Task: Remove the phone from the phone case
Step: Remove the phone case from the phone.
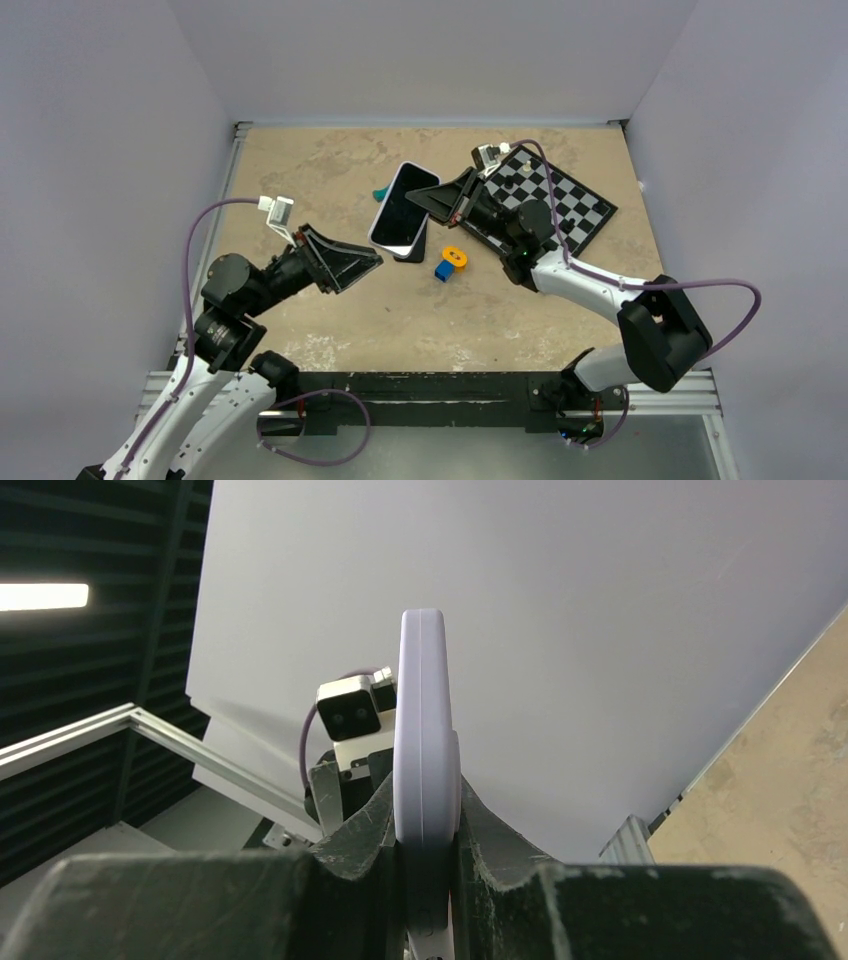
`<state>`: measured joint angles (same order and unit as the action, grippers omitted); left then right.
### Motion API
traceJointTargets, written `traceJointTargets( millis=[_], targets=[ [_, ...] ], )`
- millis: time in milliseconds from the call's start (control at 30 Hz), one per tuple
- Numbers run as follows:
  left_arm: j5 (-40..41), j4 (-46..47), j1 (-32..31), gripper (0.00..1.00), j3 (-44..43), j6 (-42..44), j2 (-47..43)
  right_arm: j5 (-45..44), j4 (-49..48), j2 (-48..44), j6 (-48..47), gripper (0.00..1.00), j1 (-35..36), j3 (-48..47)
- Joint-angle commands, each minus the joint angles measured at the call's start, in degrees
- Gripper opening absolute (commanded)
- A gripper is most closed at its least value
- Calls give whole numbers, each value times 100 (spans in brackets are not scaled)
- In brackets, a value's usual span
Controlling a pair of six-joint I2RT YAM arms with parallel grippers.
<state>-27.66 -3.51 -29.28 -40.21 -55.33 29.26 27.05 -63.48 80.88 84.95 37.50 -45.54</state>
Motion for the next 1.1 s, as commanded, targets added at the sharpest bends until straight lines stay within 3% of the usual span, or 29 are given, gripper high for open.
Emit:
traceJointTargets(
  millis=[0,800,1067],
  targets=[
    [193,261,21,59,-260,-22,-55,-14,-466,-73,-35,0,77,-215],
    [676,514,20,57,-219,-204,70,-45,-452,-163,-99,0,193,-193],
    [1135,-387,23,48,-525,-94,421,76,-639,-240,27,0,240,-186]
  ],
)
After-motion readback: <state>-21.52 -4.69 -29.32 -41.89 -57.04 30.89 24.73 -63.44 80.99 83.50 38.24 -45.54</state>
